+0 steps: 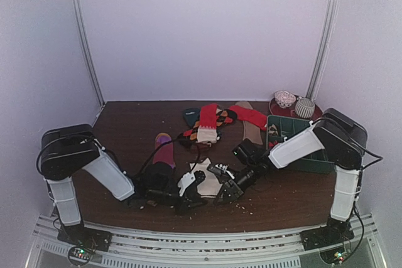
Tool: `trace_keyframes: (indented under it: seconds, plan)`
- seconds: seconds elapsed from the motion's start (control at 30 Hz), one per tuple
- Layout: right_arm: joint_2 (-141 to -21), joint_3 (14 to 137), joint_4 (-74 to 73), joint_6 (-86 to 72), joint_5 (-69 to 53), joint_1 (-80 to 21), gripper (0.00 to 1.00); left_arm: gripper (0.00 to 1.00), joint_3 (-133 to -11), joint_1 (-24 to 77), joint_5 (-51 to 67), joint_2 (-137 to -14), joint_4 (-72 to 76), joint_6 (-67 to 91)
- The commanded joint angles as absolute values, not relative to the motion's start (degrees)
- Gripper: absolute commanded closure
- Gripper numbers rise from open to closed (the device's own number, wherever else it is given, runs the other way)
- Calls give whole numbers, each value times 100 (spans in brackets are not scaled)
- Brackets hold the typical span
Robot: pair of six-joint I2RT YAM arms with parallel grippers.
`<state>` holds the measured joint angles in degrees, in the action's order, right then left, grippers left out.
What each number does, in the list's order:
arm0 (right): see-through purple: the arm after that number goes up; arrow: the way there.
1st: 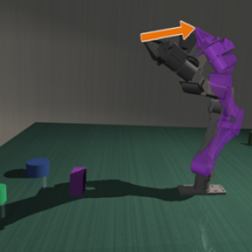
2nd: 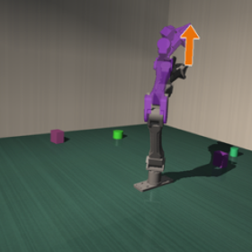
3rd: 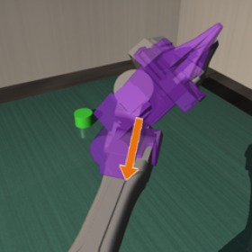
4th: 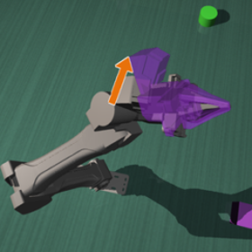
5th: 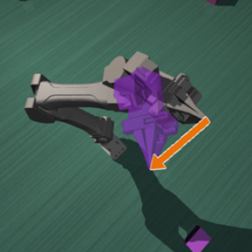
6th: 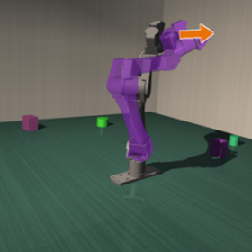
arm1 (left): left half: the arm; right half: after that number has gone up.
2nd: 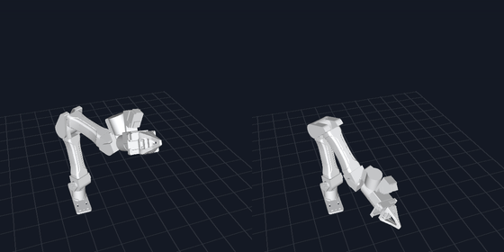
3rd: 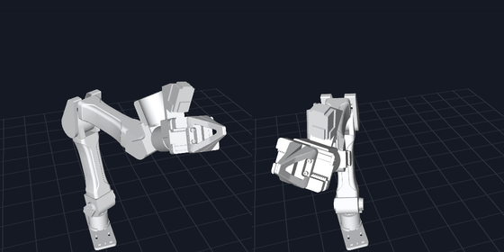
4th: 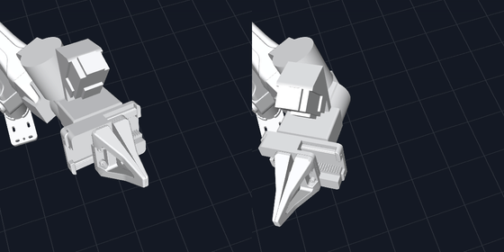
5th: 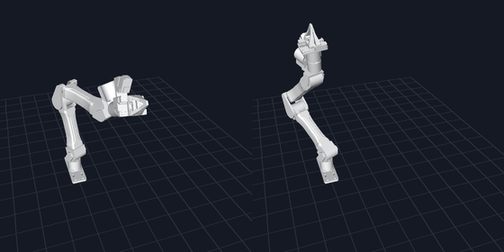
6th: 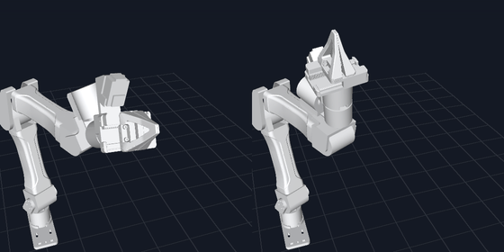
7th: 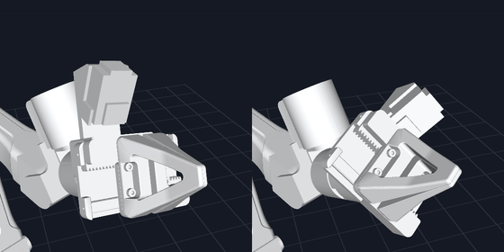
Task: Roll the socks
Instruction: Roll a pair of socks at the center of the board.
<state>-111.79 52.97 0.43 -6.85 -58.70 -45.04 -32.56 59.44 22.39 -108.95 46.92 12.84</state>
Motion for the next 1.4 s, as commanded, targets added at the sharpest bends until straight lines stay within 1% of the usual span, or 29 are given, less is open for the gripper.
trace_keyframes:
  seconds: [0.0,0.1,0.23,0.3,0.37,0.57,0.73,1.1,1.27,1.37]
  plan:
    - [-10775,4815,-216,-734,-4589,-4553,70,100,-3426,5930,2435,-11338,3419,2308]
    - [-9720,4369,714,-569,-3897,-4688,68,100,-3293,5826,2744,-11573,3258,2907]
    - [-8108,3423,2020,549,-2859,-5159,63,100,-2874,5578,3250,-11748,3524,3642]
    - [-7619,2887,2667,935,-2431,-5370,59,100,-2835,5529,3332,-11792,3353,3698]
    - [-7423,2596,3178,1191,-2254,-5523,56,100,-2889,5528,3368,-11808,3119,3694]
    - [-7996,2796,2907,1886,-1695,-5952,55,100,-3110,5528,3379,-11793,2607,3526]
    - [-8419,2923,2978,2098,-1498,-6143,55,100,-3152,5528,3339,-11829,2421,3438]
    - [-9133,3131,3016,2231,-1232,-6340,55,100,-3155,5529,3307,-11873,2355,3353]
    - [-9475,3202,3031,2152,-651,-6368,56,100,-3152,5528,3341,-11892,2355,3350]
    - [-9586,3147,3088,2102,-508,-6371,57,100,-3150,5528,3362,-11892,2354,3328]
